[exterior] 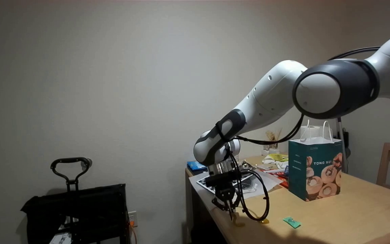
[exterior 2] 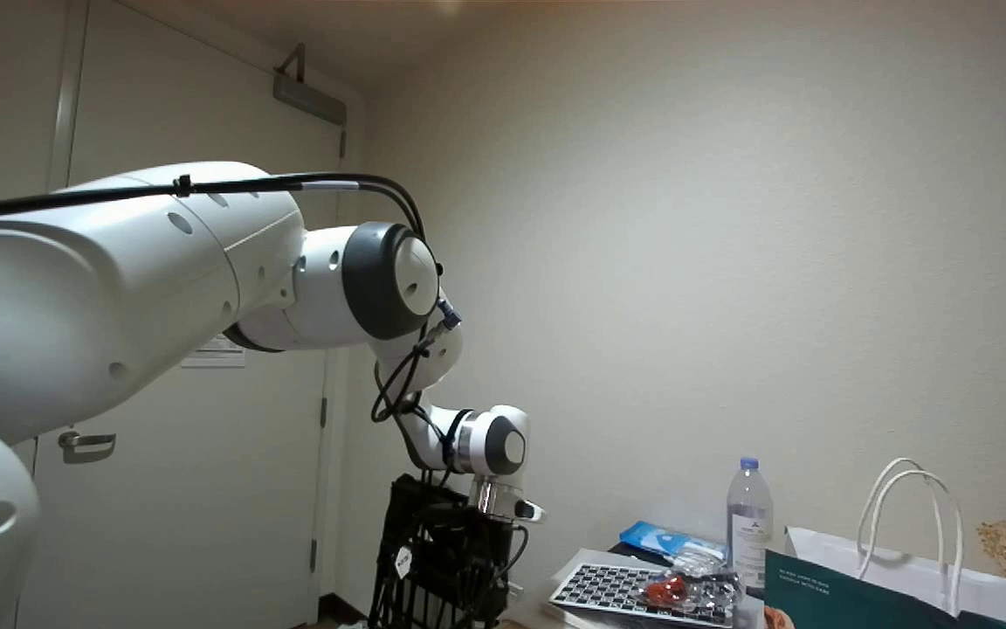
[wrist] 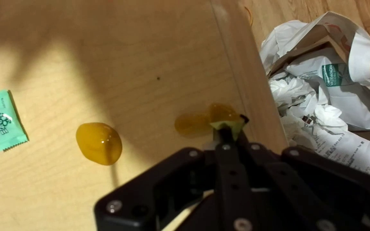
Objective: Pick up the paper from the table and throw it on the floor
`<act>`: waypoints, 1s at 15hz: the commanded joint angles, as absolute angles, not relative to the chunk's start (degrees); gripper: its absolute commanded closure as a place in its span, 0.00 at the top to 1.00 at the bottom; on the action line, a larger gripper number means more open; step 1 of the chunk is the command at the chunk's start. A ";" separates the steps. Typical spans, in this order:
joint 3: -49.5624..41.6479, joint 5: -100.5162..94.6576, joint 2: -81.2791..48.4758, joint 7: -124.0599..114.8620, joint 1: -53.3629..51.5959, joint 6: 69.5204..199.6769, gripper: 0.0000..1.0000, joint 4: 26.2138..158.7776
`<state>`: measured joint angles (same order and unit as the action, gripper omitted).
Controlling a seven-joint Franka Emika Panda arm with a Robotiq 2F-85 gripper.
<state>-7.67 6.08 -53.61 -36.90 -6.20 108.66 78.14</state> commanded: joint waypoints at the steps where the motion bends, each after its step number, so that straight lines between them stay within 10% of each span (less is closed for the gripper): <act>1: -8.95 4.17 -51.29 -40.86 -6.93 109.56 0.04 81.23; 9: -11.80 4.52 -47.93 -50.43 -5.41 114.90 0.03 87.26; 10: -11.78 4.12 -47.83 -50.48 -5.26 113.71 0.27 87.28; 11: -11.63 3.72 -47.71 -49.91 -5.11 112.47 0.29 87.30; 12: -10.92 4.03 -50.55 -49.01 -4.42 112.67 0.11 83.56; 13: -10.94 4.02 -50.40 -49.01 -4.37 112.61 0.41 83.90; 15: -10.88 3.90 -50.74 -49.19 -4.55 112.65 0.54 83.56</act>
